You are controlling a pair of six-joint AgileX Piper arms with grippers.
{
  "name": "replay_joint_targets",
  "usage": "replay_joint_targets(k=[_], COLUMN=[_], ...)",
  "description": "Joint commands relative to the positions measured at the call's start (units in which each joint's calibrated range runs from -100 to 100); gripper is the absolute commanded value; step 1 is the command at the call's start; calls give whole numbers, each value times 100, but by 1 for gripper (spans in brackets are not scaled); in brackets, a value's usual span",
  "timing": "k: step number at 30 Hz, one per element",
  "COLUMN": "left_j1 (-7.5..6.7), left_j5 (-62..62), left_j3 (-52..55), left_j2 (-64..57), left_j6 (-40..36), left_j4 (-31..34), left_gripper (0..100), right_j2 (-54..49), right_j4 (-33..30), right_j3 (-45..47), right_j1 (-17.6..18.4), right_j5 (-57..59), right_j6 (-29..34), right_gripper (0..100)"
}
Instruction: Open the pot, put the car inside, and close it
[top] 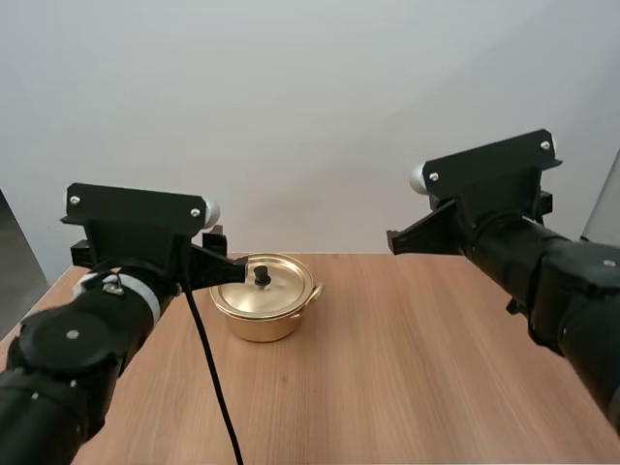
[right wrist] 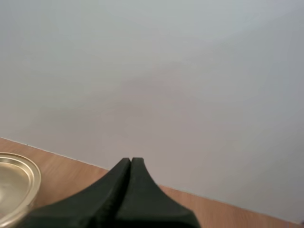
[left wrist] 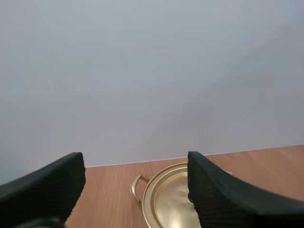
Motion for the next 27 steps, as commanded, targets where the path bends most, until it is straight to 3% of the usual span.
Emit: replay_joint_targets(k=[1, 5, 8, 16, 21, 23, 27], left_j1=[-82, -90, -55, 355, 410, 410, 410], left_j5=[-2309, -1349, -268, -268, -268, -268, -153], left_j3=[826, 1691, 1691, 1691, 1691, 1691, 1691], left_j2=[-2040, -2079, -2079, -2068, -2068, -2068, -2068], left_j6=[0, 119, 152, 117, 117, 117, 107], left_j4=[-146, -54, -107, -351, -351, -95, 1534], left_gripper=[100, 100, 100, 100, 100, 100, 100], right_j2=[-718, -830, -830, -830, -830, -830, -818], right_j4=[-3, -3, -3, -3, -3, -3, -3], right_j3=[557, 1001, 1316, 2290, 2660, 2660, 2660], right_j1=[-62, -62, -62, -62, -62, -62, -62], right_j5=[-609, -2033, -2638, -2044, -1147, -745, -318], right_j6=[59, 59, 59, 72, 72, 96, 208], right_gripper=[0, 0, 0, 0, 0, 0, 0])
